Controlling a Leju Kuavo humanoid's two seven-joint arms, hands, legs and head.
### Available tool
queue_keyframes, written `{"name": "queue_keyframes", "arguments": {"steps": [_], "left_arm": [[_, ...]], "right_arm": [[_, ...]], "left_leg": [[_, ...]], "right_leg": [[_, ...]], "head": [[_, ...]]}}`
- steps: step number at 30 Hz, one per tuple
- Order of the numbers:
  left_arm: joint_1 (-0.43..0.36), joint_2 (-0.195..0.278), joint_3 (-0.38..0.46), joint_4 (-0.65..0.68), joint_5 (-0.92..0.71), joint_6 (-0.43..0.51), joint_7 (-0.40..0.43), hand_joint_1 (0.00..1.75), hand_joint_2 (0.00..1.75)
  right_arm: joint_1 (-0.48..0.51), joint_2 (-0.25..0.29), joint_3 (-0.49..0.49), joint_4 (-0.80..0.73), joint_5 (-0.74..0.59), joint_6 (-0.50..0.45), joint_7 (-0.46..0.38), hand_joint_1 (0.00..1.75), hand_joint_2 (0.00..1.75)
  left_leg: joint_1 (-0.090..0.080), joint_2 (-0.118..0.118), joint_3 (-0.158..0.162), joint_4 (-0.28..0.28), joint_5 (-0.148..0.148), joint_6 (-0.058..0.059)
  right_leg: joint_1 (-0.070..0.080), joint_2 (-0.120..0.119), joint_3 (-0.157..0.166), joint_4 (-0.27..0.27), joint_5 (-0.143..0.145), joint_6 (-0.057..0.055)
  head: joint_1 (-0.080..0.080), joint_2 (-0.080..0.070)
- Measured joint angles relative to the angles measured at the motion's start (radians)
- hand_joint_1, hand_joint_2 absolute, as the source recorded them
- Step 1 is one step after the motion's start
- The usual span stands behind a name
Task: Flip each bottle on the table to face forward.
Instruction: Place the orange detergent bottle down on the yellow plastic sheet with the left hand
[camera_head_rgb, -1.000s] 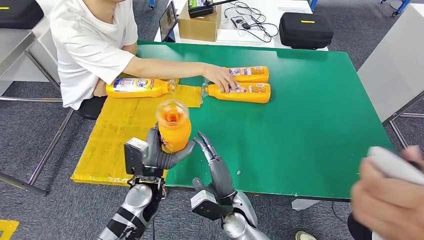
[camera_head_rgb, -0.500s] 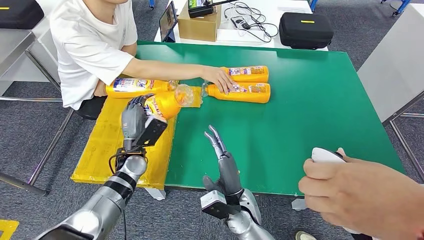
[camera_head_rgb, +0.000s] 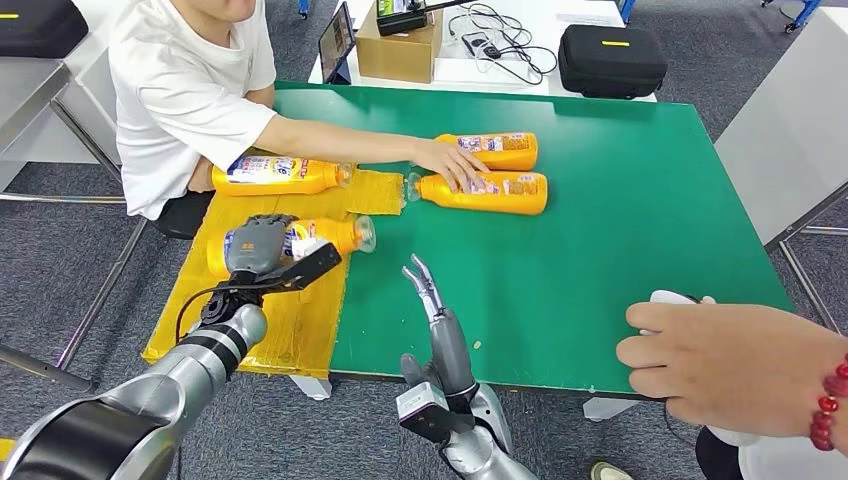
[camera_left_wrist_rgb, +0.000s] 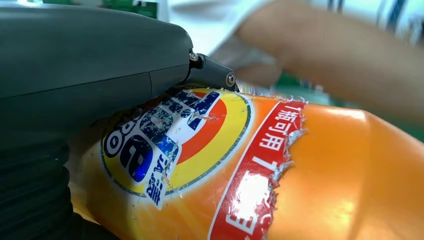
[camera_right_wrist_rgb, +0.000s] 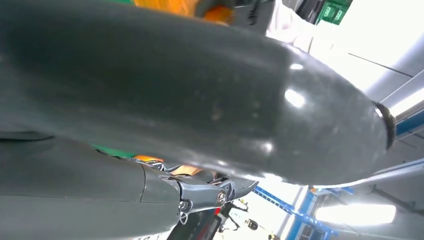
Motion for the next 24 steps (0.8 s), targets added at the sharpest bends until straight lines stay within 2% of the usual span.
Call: {"name": "queue_keyframes", "arguments": {"steps": [5, 6, 9, 10, 12, 17, 20, 24], "left_arm": [[-0.002, 0.006, -0.048, 0.034, -0.055, -0.076, 0.039, 1.65, 1.75], [-0.003, 0.006, -0.054, 0.038, -0.057, -0.079, 0.041, 1.31, 1.75], [-0.009, 0.007, -0.065, 0.045, -0.059, -0.084, 0.044, 0.08, 1.75], [-0.010, 0.007, -0.067, 0.047, -0.059, -0.088, 0.044, 0.00, 1.75], [-0.015, 0.007, -0.069, 0.052, -0.055, -0.111, 0.044, 0.00, 1.75], [-0.043, 0.004, -0.077, 0.059, -0.056, -0.269, 0.058, 0.00, 1.75], [-0.057, 0.002, -0.080, 0.059, -0.053, -0.333, 0.060, 0.00, 1.75], [-0.063, -0.003, -0.075, 0.056, 0.013, -0.431, 0.000, 0.00, 1.75]], "right_arm": [[0.000, 0.004, 0.011, 0.010, -0.020, 0.001, 0.000, 0.00, 0.00], [0.000, 0.004, 0.013, 0.010, -0.022, 0.001, 0.000, 0.00, 0.00], [0.000, 0.005, 0.016, 0.013, -0.024, 0.001, 0.000, 0.00, 0.00], [0.000, 0.005, 0.017, 0.013, -0.025, 0.001, 0.000, 0.00, 0.00], [-0.001, 0.006, 0.019, 0.015, -0.027, 0.002, 0.000, 0.00, 0.00], [-0.002, 0.006, 0.019, 0.018, -0.039, 0.013, 0.000, 0.00, 0.00], [-0.002, 0.006, 0.019, 0.018, -0.043, 0.017, 0.000, 0.00, 0.00], [-0.001, 0.005, 0.019, 0.019, -0.054, 0.035, 0.000, 0.00, 0.00]], "left_leg": [[0.000, 0.000, 0.000, 0.000, 0.000, 0.000], [0.000, 0.000, 0.000, 0.000, 0.000, 0.000], [0.000, 0.000, 0.000, 0.000, 0.000, 0.000], [0.000, 0.000, 0.000, 0.000, 0.000, 0.000], [0.000, 0.000, 0.000, 0.000, 0.000, 0.000], [0.000, -0.001, 0.001, 0.000, 0.000, 0.000], [0.000, -0.001, 0.002, 0.000, 0.000, 0.000], [0.000, -0.001, 0.003, 0.000, 0.000, 0.000]], "right_leg": [[0.000, 0.000, 0.000, 0.000, 0.000, 0.000], [0.000, 0.000, 0.000, 0.000, 0.000, 0.000], [0.000, 0.000, 0.000, 0.000, 0.000, 0.000], [0.000, 0.000, 0.000, 0.000, 0.000, 0.000], [0.000, 0.000, 0.000, 0.000, 0.000, 0.000], [0.000, 0.000, 0.002, 0.000, 0.000, 0.000], [0.000, 0.000, 0.002, 0.000, 0.000, 0.000], [0.000, 0.000, 0.003, 0.000, 0.000, 0.000]], "head": [[0.000, 0.000], [0.000, 0.000], [0.000, 0.000], [0.000, 0.000], [0.000, 0.000], [0.000, 0.000], [0.000, 0.000], [0.000, 0.000]]}}
